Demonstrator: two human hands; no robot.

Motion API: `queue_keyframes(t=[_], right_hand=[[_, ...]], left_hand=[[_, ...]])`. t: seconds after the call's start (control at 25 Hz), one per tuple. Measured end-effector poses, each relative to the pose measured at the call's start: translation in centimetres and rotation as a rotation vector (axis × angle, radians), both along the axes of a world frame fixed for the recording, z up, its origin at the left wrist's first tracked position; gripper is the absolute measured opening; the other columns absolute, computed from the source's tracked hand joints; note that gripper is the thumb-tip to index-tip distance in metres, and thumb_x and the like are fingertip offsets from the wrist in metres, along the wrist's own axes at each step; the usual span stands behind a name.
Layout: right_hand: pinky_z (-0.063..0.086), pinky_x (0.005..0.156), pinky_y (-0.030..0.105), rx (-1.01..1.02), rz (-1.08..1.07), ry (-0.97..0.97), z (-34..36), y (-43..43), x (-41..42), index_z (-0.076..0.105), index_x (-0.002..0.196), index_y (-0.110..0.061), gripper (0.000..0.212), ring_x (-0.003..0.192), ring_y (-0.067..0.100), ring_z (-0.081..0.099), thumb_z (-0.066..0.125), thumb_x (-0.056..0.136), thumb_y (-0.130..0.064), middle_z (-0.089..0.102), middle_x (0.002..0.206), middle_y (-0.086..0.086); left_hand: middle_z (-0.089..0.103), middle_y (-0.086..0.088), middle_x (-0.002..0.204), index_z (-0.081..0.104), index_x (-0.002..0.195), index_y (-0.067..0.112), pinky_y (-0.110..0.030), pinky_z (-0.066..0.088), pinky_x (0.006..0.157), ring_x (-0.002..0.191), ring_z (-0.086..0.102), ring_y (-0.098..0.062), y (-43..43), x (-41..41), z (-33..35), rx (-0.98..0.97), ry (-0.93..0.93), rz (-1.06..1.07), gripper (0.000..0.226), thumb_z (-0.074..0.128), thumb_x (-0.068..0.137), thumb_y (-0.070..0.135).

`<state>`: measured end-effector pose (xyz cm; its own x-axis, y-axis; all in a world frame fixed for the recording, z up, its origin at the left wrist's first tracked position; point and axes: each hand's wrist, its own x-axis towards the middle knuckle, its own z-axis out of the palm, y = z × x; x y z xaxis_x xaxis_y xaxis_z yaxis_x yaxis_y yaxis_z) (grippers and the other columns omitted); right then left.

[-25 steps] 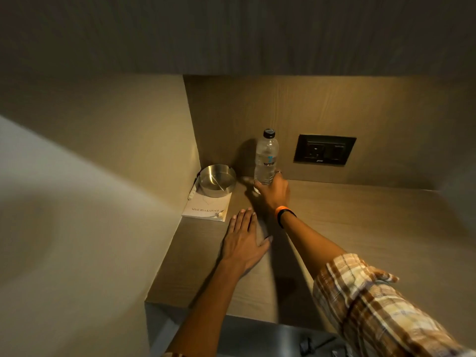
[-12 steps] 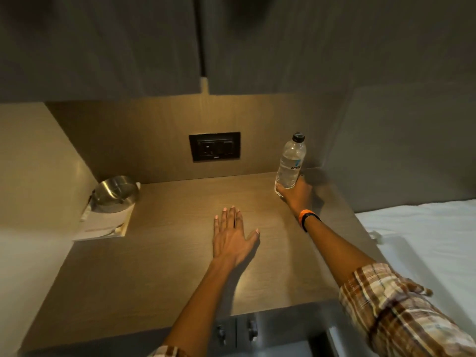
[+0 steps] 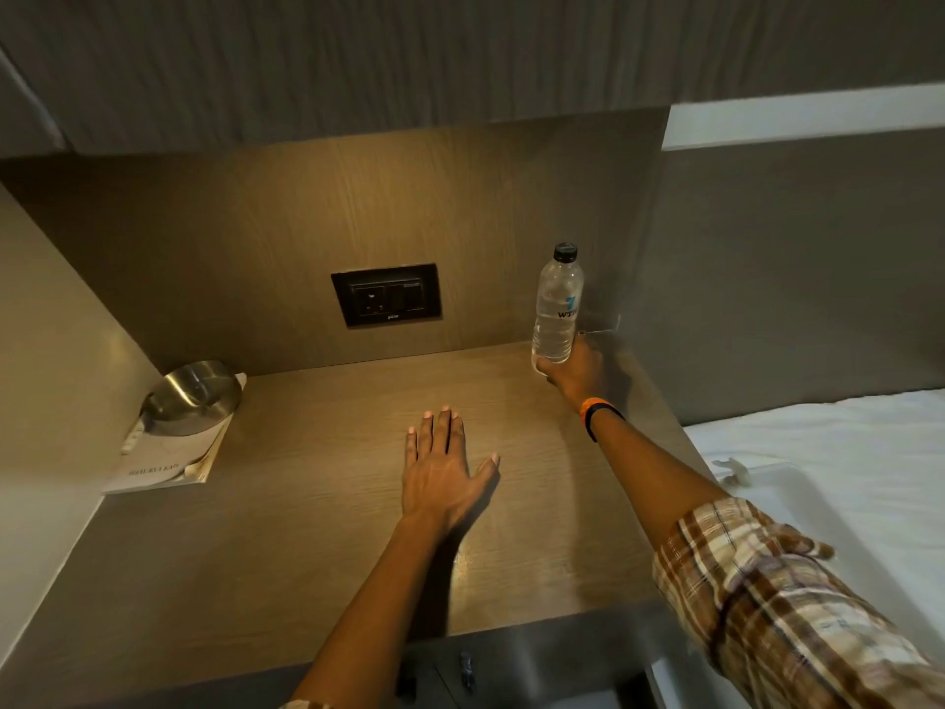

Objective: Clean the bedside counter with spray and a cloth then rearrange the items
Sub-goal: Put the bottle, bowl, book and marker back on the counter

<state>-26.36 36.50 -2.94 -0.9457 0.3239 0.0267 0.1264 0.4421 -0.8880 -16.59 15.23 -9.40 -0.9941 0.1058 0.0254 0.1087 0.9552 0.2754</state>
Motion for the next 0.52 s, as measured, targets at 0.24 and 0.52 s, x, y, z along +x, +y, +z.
queue_keyframes(t=[0.24, 0.52], right_hand=[[0.033, 0.12, 0.039, 0.115, -0.054, -0.096, -2.1, -2.8, 3.7, 0.028, 0.155, -0.003, 0.092, 0.146, 0.033, 0.036, 0.081, 0.084, -0.026, 0.034, 0.157, 0.016], [0.045, 0.114, 0.039, 0.367, 0.27, 0.113, -2.7, -19.9, 8.8, 0.03, 0.153, -0.022, 0.074, 0.139, 0.019, 0.047, 0.064, 0.092, -0.046, 0.028, 0.158, 0.001]], left_hand=[[-0.006, -0.002, 0.168, 0.002, 0.16, 0.018, -0.042, -0.009, 0.125, 0.154, -0.014, -0.016, -2.6, 1.2, -0.1, 0.012, 0.023, -0.04, 0.091, 0.016, 0.09, 0.076], [-0.003, 0.002, 0.169, 0.001, 0.16, 0.024, -0.042, -0.006, 0.126, 0.154, -0.014, -0.012, -16.5, 5.5, 1.7, -0.018, 0.09, 0.061, 0.089, 0.019, 0.091, 0.078]])
